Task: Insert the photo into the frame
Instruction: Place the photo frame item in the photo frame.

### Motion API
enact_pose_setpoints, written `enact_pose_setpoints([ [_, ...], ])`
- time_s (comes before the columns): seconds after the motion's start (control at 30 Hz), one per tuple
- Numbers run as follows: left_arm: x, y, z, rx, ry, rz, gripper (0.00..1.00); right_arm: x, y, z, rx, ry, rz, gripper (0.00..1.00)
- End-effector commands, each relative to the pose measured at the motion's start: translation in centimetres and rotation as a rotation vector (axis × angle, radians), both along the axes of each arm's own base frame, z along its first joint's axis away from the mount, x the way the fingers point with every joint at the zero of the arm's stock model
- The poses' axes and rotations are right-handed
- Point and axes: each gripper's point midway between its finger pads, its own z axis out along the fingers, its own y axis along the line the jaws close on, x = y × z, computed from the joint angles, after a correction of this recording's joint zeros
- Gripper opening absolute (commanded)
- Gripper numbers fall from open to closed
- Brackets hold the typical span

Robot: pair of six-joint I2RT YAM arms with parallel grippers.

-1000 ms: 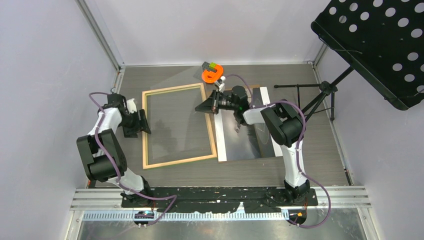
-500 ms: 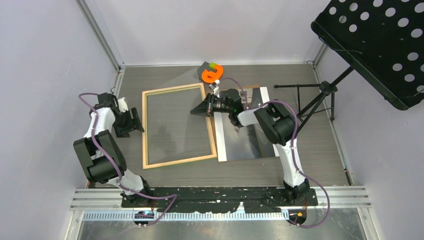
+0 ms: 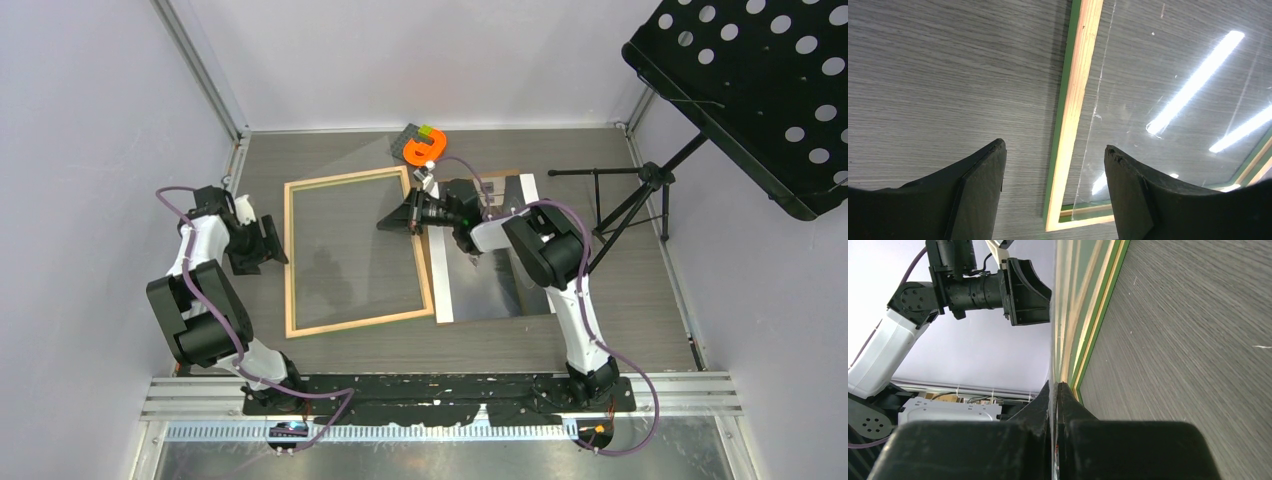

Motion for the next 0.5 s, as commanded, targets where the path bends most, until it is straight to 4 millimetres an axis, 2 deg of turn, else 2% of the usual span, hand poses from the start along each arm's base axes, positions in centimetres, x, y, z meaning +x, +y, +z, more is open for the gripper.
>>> enact_pose_setpoints([
  [0.0,0.54,-0.04,0.61,-0.011,-0.038,-0.006,0.71,0.51,0.88,2.43,0.061,-0.111,0.0,0.06],
  [0.47,0.58,-0.47,0.58,-0.037,-0.044,0.001,0.7,0.25,1.13,1.86,0.064,-0.092,-0.002,0.06],
])
